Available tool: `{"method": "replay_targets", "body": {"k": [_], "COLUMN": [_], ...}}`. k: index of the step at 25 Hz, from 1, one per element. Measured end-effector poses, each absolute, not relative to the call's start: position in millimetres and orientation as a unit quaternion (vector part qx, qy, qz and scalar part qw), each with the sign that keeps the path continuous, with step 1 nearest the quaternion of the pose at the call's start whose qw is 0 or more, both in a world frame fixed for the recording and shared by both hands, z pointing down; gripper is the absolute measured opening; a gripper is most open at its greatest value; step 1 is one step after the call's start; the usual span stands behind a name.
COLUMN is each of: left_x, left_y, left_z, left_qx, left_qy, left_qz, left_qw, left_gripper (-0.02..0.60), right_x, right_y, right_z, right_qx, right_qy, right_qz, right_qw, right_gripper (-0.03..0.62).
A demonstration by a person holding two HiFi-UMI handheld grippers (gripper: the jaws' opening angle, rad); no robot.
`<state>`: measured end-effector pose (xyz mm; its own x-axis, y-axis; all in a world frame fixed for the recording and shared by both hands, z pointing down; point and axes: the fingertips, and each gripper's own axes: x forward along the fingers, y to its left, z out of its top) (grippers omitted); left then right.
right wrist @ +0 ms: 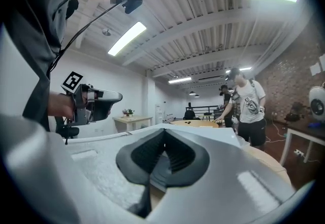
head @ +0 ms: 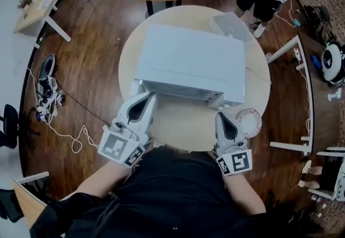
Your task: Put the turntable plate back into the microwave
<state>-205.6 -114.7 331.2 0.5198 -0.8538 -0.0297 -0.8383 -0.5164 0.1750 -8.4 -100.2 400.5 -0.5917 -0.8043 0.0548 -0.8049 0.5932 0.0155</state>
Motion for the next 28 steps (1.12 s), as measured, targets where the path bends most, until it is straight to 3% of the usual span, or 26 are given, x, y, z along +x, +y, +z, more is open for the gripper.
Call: {"method": "replay_targets", "body": {"k": [15,28], "left_x": [-171.2,-170.3], "left_y": [-124.7,-136.5], "left_z": [340.4,344.6], "left_qx": [0.911,0.89], "left_qy": [-0.405,-0.454], "left_qz": [-0.044,-0.006], "left_qw": [0.062,0.044], "left_gripper": [0.005,0.005], "right_x": [30.4,177.0], "right_y": [-46.7,-68.8], "right_z": [419.7,501.0], "right_qx": [0.544,0.631], "right_qy": [-0.837,-0.765], "right_qz": [0.049,0.11], "right_qw": [0.042,0.069], "right_gripper": [0.002,0.002]}}
